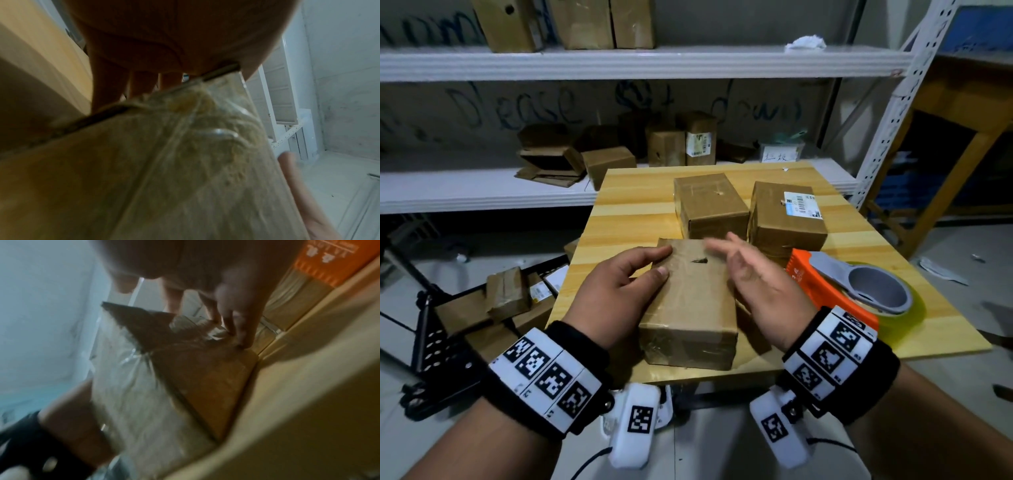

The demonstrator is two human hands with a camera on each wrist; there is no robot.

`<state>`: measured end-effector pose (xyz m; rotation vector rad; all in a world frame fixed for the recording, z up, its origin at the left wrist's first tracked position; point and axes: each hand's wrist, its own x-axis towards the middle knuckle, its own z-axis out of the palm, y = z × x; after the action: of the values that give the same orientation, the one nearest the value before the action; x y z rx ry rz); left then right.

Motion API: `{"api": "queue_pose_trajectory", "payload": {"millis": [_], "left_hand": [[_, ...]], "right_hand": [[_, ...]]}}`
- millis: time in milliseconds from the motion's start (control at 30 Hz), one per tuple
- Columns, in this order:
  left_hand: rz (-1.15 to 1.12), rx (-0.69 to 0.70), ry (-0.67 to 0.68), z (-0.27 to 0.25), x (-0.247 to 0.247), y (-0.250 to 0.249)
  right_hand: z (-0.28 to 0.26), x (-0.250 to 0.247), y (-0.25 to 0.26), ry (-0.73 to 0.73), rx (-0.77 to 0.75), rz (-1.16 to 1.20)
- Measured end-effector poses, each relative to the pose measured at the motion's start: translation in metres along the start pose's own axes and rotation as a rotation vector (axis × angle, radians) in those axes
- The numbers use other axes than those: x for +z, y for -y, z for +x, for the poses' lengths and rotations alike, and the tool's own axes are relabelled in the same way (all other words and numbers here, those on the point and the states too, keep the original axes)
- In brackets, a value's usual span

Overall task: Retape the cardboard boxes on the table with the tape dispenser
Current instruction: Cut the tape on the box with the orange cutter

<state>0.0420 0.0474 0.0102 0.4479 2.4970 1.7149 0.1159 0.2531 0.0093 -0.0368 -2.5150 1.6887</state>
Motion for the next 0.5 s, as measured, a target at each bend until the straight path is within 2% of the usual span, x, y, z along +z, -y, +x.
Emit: {"api": "queue_pose_trajectory", "payload": {"millis": [67,133,233,333,400,500], "left_hand": [[-0.167,-0.112,-0.043,0.004,-0.001,-0.005],[-0.336,-0.241,-0.056,0.007,0.000,-0.009],[-0.511,-0.360,0.061,0.009,0.006,-0.009],[-0.412,-0.281,0.156,0.008,0.015,-0.008],[-0.378,-0.210,0.167,0.009,0.019,-0.008],[-0.384,-0.205,0.157,0.011,0.019,-0.006]], "right_hand": [[0.007,0.002,0.002,-0.115,0.097,0.111],[0.019,0.005,0.002,-0.149,0.213,0.197],[0.028,0.012,0.000,-0.114,0.297,0.275],[0.027,0.023,0.002,-0.062,0.306,0.367],[0.028,0.027,0.000,-0.051,0.299,0.449],[0.032,0.028,-0.006,-0.080,0.256,0.452]]}}
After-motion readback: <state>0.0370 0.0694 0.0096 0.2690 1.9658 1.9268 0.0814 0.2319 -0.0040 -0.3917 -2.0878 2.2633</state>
